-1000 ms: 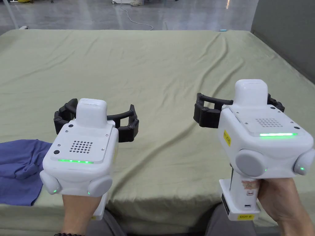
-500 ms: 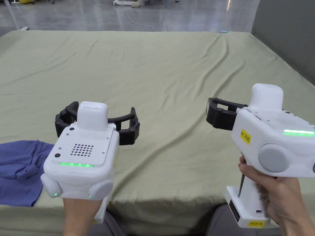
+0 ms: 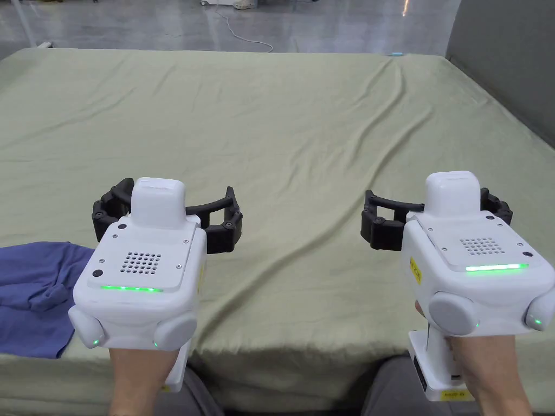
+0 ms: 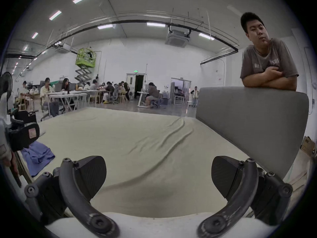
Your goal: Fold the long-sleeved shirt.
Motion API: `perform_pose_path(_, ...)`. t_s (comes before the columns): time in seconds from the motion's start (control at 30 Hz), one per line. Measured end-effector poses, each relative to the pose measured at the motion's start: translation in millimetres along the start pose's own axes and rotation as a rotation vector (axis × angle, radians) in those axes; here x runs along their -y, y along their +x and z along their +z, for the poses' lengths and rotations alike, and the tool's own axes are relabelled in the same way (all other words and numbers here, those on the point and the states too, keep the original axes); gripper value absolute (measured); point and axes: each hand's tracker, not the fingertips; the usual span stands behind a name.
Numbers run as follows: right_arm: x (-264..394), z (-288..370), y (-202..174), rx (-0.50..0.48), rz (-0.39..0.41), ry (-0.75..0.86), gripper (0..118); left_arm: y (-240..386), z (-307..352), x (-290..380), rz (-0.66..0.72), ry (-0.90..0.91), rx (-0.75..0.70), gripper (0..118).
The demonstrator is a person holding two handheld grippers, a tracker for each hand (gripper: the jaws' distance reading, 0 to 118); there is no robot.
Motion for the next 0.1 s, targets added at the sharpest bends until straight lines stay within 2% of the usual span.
perform_pose_path(0.1, -2.0, 1.5, 2.3, -0.028, -0.05, 0.021, 118, 1.1, 1.0, 1.1, -0.012, 0.007, -0.018, 118)
